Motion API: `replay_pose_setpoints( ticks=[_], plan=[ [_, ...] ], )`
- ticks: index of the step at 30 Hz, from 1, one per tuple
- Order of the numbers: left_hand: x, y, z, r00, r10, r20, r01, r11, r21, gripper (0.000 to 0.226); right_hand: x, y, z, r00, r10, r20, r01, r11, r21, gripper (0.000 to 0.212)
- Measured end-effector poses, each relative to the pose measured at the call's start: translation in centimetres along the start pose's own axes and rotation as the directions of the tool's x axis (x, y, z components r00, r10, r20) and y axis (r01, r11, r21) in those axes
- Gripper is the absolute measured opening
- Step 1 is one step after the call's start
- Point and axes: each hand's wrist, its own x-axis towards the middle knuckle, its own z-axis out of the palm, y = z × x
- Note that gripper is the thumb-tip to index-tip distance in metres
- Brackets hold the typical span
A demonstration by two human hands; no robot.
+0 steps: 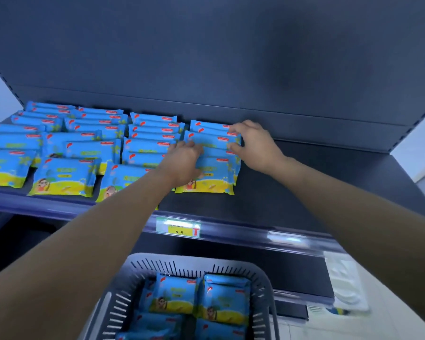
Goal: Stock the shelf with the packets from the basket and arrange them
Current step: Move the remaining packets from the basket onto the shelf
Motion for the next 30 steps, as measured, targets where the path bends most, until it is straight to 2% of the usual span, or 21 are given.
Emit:
replay_pose_setpoints(
  ticks=[4,7,9,12,16,19,23,25,28,30],
  plan=[
    [-1.3,0.5,-0.9,0.990,0.058,-0.131,-0.056,0.998,0.025,0.056,-1.8,-1.3,-1.0,0.996,-0.062,-0.070,0.052,0.990,-0.132,0.043],
    [-3.1,0.7,-2.5,0.956,0.114,-0.269,-0.105,0.993,0.048,0.054,-3.0,-2.9,-1.8,0.986,-0.102,-0.131,0.071,0.973,-0.220,0.043],
    [-4.8,0.7,-3.6,0.903,0.169,-0.395,-0.158,0.986,0.060,0.056,-3.9,-4.4,-2.4,0.975,-0.124,-0.186,0.078,0.968,-0.238,0.043],
    [-7.5,0.6,-5.0,0.783,0.272,-0.560,-0.270,0.959,0.089,0.056,-5.6,-6.8,-3.3,0.942,-0.170,-0.291,0.099,0.965,-0.244,0.045],
    [-11.0,0.6,-6.2,0.690,0.334,-0.642,-0.337,0.933,0.123,0.057,-8.2,-9.5,-4.1,0.881,-0.251,-0.400,0.139,0.948,-0.287,0.044],
    [-13.6,0.7,-6.4,0.656,0.354,-0.667,-0.376,0.919,0.117,0.057,-10.4,-11.2,-3.9,0.825,-0.296,-0.481,0.154,0.937,-0.313,0.043],
    [-16.8,0.4,-4.4,0.675,0.340,-0.655,-0.407,0.912,0.053,0.054,-13.4,-12.3,-2.1,0.806,-0.319,-0.499,0.162,0.929,-0.332,0.042],
    [-18.1,-0.1,-2.4,0.709,0.329,-0.624,-0.404,0.914,0.022,0.055,-15.0,-12.3,-0.3,0.826,-0.311,-0.470,0.164,0.931,-0.327,0.042],
    [-20.2,-1.0,1.8,0.796,0.348,-0.496,-0.407,0.913,-0.012,0.056,-18.0,-11.8,3.9,0.888,-0.296,-0.352,0.197,0.936,-0.291,0.039],
    [-21.3,-1.6,4.9,0.858,0.368,-0.357,-0.399,0.917,-0.014,0.059,-20.0,-10.8,7.3,0.935,-0.286,-0.212,0.222,0.934,-0.281,0.036]
  ],
)
